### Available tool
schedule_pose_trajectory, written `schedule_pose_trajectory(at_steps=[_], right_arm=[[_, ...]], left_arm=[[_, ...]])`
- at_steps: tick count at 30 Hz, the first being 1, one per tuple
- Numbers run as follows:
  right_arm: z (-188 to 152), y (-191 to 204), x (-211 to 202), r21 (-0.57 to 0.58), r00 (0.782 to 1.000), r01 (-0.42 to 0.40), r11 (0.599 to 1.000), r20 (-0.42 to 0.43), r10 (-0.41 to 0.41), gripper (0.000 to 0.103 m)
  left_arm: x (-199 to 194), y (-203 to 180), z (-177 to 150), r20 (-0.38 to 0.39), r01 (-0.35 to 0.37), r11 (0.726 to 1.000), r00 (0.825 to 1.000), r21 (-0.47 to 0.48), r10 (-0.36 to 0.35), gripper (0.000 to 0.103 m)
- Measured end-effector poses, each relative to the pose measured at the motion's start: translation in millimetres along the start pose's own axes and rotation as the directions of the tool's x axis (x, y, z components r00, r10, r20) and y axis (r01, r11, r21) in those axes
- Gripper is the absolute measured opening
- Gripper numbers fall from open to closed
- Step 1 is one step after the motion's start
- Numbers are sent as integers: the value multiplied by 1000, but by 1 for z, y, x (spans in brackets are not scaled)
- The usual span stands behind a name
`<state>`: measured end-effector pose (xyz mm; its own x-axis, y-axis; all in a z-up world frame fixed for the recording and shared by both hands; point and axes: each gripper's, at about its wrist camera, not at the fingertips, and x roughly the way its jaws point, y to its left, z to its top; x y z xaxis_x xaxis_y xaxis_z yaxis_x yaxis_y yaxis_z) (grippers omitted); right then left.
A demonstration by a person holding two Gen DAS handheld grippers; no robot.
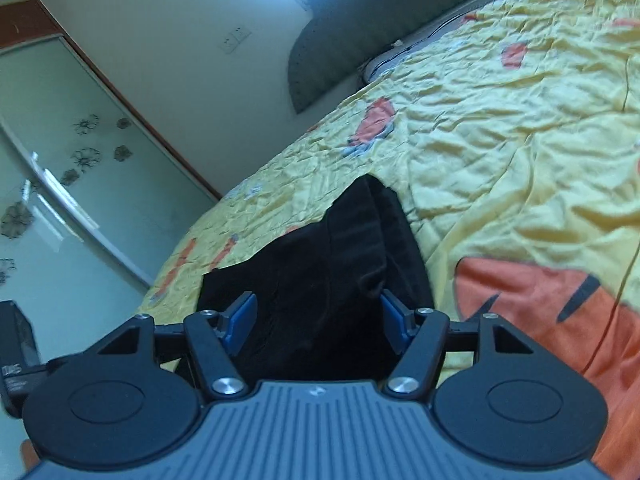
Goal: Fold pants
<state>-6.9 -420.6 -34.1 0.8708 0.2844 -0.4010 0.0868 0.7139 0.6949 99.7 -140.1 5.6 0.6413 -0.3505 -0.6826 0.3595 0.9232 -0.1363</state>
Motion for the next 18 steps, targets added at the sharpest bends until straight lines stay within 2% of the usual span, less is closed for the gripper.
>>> schedule_pose_trajectory(at_steps=[2, 3, 5, 9, 13, 16, 18], right_arm=[[0, -1, 4, 8, 1000, -3, 1000, -6, 3, 42], [0, 0, 7, 5, 1000, 4, 1000, -6, -4, 38], [2, -3, 15, 1, 1000, 20, 1000, -13, -20, 19], [2, -1, 16, -36, 998, 65, 997, 8, -65, 14], [2, 6, 7, -73, 995, 92, 993, 50, -89, 11], [2, 2, 18, -106, 992, 119, 987, -29, -122, 11], [2, -4, 17, -69, 994, 98, 993, -41, -101, 14]], left_arm=[[4, -3, -2, -19, 9, 1000, 1000, -1, -9, 63], [6, -5, -5, -24, 12, 1000, 1000, 5, -12, 63], [6, -9, -8, -23, 3, 1000, 1000, 31, -2, 63], [1, -7, -7, -4, -3, 1000, 1000, 29, 3, 63], [6, -7, -9, -29, 20, 999, 999, 36, -19, 68], [13, -15, -20, -33, -10, 994, 999, 110, 14, 69], [8, -16, -21, -19, -13, 992, 1000, 124, 16, 69]])
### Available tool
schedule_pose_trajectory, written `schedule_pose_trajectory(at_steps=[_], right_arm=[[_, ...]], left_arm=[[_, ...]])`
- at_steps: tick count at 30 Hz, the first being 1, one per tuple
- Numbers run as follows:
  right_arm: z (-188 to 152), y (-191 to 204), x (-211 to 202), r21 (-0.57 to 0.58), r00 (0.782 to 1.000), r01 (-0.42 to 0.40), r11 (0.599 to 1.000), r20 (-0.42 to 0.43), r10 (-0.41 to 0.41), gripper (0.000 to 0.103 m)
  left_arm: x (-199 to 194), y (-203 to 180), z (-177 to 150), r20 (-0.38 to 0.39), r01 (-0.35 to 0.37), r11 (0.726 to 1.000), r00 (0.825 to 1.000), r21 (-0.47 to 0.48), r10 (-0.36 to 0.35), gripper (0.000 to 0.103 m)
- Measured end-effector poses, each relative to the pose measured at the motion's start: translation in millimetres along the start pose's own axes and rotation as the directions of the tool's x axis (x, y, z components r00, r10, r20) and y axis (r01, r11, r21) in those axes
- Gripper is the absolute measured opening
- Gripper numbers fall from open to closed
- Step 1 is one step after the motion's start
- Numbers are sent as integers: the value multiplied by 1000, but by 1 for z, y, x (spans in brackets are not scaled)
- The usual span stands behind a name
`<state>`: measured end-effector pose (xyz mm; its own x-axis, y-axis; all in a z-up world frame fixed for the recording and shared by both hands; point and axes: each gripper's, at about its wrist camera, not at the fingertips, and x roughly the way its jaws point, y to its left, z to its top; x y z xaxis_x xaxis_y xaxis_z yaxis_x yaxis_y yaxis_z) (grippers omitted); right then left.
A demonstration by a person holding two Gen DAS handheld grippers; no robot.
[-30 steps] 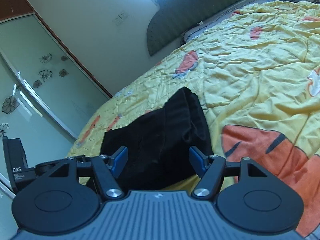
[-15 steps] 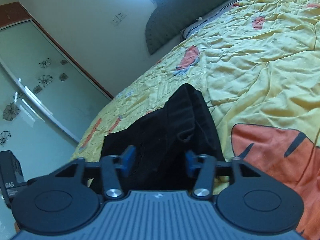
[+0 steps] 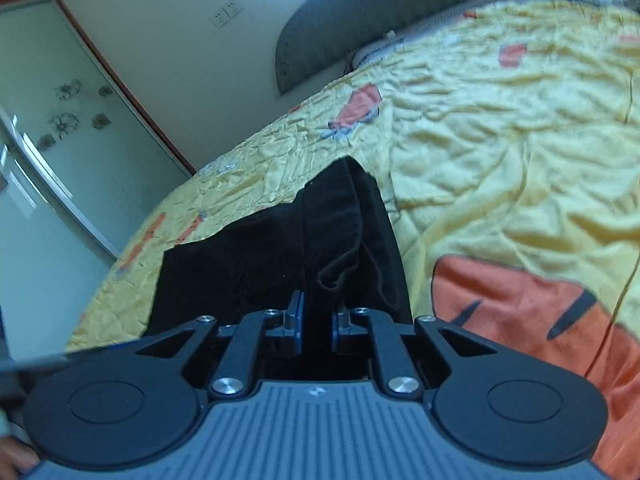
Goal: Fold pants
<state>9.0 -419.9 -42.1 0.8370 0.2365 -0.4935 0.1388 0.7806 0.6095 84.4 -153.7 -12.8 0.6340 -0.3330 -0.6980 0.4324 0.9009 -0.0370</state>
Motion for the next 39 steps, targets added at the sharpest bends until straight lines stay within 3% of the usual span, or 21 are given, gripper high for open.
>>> schedule_pose_trajectory(at_steps=[2, 6, 10, 13, 15, 17, 20, 23, 25, 27, 29, 32, 34, 35, 37, 39], right_arm=[[2, -1, -11, 26, 999, -8, 1000, 38, 7, 22], [15, 17, -32, -84, 978, 141, 986, 165, -126, 26], [36, 51, 0, -286, 997, 62, 956, 59, -47, 26], [45, 70, 43, -386, 998, 37, 922, -32, -53, 26], [50, 70, 71, -402, 993, 62, 914, -63, -95, 24], [53, 66, 85, -400, 987, 119, 909, -53, -152, 24], [56, 72, 75, -386, 990, 118, 915, -19, -136, 24], [50, 80, 68, -416, 994, 68, 907, -45, -95, 25], [47, 80, 76, -443, 990, 88, 892, -62, -128, 25], [47, 73, 85, -444, 985, 119, 888, -62, -163, 25], [52, 67, 80, -379, 990, 105, 919, -50, -134, 26], [48, 80, 58, -408, 995, 93, 908, -5, -104, 27], [39, 90, 45, -440, 997, 63, 896, -20, -80, 37], [32, 93, 39, -458, 997, 47, 888, -35, -70, 51], [17, 99, 32, -495, 995, 49, 867, -50, -84, 69], [2, 104, 30, -545, 991, 89, 834, -38, -131, 69]], left_arm=[[-5, 4, 3, -3, 25, 1000, 1000, -16, -26, 69], [-8, 15, 14, 9, 30, 998, 1000, -62, -29, 69], [1, 19, 13, -39, 27, 997, 999, -75, -30, 69], [6, 13, 5, -37, 2, 1000, 999, -20, -2, 71], [2, 12, 7, -30, 0, 1000, 1000, -2, -1, 70], [-2, 14, 14, -12, 12, 1000, 1000, -10, -12, 70], [-1, 20, 30, 14, 1, 1000, 1000, -28, -1, 71], [12, 21, 36, -18, -1, 1000, 1000, -29, 1, 72], [26, 18, 31, -62, -6, 1000, 998, -19, 5, 72], [30, 11, 23, -43, -41, 999, 998, 10, 42, 74], [26, 9, 20, -22, -56, 998, 998, 31, 57, 74], [20, 13, 22, -21, -31, 1000, 999, 1, 31, 76], [22, 14, 22, -31, -35, 999, 999, -19, 34, 81], [23, 14, 21, -34, -39, 999, 999, -24, 38, 81], [25, 13, 19, -35, -46, 999, 998, -26, 45, 84], [25, 9, 17, -27, -54, 998, 998, -12, 54, 88]])
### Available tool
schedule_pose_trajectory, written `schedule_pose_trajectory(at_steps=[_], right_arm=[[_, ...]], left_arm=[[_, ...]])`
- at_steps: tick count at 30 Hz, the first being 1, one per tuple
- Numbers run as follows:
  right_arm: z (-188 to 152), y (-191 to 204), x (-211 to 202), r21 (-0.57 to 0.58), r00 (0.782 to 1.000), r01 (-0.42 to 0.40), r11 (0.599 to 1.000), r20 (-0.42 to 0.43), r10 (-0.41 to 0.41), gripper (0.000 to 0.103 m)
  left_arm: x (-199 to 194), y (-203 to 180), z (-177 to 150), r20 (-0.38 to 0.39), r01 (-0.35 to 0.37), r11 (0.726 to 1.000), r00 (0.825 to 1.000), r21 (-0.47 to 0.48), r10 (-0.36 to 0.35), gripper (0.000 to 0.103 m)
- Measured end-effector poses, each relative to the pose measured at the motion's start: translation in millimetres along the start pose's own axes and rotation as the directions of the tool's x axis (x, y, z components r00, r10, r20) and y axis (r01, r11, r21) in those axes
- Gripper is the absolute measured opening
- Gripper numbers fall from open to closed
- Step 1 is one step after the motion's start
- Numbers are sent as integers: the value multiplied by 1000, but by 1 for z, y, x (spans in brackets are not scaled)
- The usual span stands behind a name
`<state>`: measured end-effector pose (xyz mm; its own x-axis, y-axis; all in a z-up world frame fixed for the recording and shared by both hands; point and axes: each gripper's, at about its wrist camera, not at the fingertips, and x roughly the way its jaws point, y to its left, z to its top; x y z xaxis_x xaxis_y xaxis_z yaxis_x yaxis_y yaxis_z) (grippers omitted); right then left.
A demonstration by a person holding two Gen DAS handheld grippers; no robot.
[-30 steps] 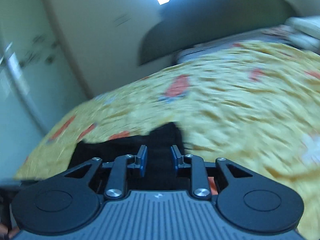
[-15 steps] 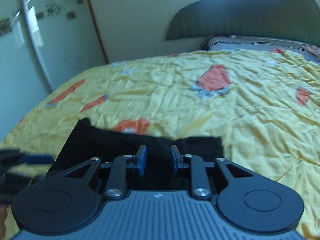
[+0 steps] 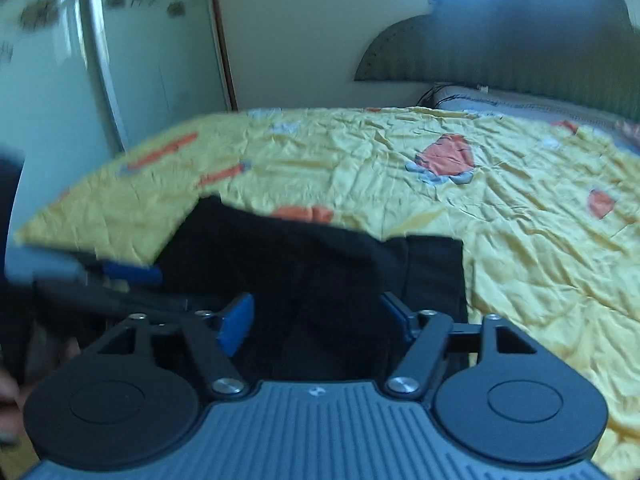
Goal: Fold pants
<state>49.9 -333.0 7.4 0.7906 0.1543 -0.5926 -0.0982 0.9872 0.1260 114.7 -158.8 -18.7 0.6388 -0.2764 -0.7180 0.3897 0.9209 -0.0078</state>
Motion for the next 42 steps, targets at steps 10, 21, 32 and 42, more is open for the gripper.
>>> schedule_pose_trajectory(at_steps=[10, 21, 32, 42], right_arm=[[-33, -2, 6, 47, 998, 47, 998, 50, -49, 91], [-45, -7, 5, 75, 993, 31, 997, 115, -40, 99], [-26, -98, -6, 339, 983, -179, 924, 29, 180, 99], [-20, -151, 42, 482, 818, -490, 726, -35, 574, 100]], left_arm=[[3, -3, -12, 42, -7, 1000, 999, 23, 6, 95], [-4, 6, -12, 48, 70, 997, 996, 24, -71, 98], [12, 103, 8, -50, 325, 907, 935, -266, -350, 97], [56, 150, 7, -5, 598, 628, 722, -498, -692, 98]])
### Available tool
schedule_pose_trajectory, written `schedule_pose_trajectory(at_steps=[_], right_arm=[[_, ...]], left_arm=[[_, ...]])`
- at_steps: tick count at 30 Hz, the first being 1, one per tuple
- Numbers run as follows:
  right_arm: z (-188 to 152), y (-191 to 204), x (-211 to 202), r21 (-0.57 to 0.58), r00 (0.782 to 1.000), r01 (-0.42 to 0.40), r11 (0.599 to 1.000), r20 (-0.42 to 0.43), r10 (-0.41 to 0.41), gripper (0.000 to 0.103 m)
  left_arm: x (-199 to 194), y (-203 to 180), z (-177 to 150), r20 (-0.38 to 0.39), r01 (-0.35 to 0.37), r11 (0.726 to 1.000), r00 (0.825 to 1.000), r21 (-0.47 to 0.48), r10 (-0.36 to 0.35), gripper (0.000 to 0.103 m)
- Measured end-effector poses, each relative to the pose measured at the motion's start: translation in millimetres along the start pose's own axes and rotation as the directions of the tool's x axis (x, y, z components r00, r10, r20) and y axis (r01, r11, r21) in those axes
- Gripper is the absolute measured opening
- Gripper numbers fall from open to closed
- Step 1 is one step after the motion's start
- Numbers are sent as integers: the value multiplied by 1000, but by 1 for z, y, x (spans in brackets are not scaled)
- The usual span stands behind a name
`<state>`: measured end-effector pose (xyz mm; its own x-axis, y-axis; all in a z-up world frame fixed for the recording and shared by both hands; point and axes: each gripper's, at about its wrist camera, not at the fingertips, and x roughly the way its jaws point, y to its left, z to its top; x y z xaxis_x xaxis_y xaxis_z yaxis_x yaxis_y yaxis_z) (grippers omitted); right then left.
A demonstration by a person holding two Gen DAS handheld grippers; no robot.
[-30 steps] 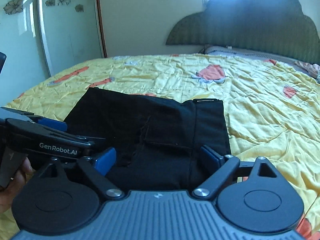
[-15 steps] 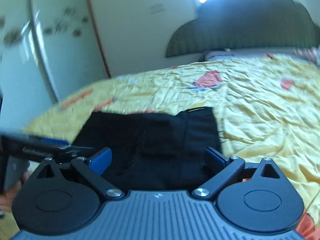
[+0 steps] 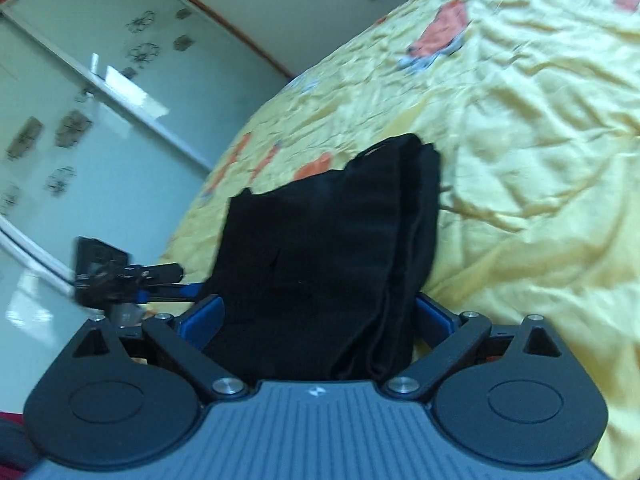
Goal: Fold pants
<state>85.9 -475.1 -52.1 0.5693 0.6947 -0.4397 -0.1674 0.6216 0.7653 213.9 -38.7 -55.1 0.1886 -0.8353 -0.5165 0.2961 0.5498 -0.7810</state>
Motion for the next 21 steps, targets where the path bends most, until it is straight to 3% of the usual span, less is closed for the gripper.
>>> schedule_pose_trajectory(at_steps=[5, 6, 7, 8, 10, 13, 21], right_arm=[[18, -10, 14, 22, 997, -77, 997, -9, 77, 97], [21, -9, 19, 20, 998, -66, 998, -6, 66, 94], [23, -7, 21, 16, 999, -50, 999, -5, 50, 85], [24, -6, 25, 15, 1000, -26, 1000, -2, 26, 65], [23, -10, 25, 40, 999, 33, 999, 7, -33, 37], [15, -16, 20, 61, 999, 29, 998, 37, -31, 34], [13, 21, 18, 1, 989, 100, 995, 109, -99, 27]], left_arm=[[7, 1, 1, 24, 36, 999, 999, -23, -35, 97], [8, -1, 0, 31, 23, 999, 999, -22, -23, 91], [9, -2, 0, 36, 9, 1000, 999, -20, -8, 80], [8, -3, 0, 38, -12, 1000, 999, -19, 13, 73], [10, -1, 1, 38, -65, 998, 997, -18, 66, 42], [10, 3, 1, 51, -114, 993, 992, -6, 114, 20], [-14, -29, -6, 180, -186, 973, 971, 139, 160, 15]])
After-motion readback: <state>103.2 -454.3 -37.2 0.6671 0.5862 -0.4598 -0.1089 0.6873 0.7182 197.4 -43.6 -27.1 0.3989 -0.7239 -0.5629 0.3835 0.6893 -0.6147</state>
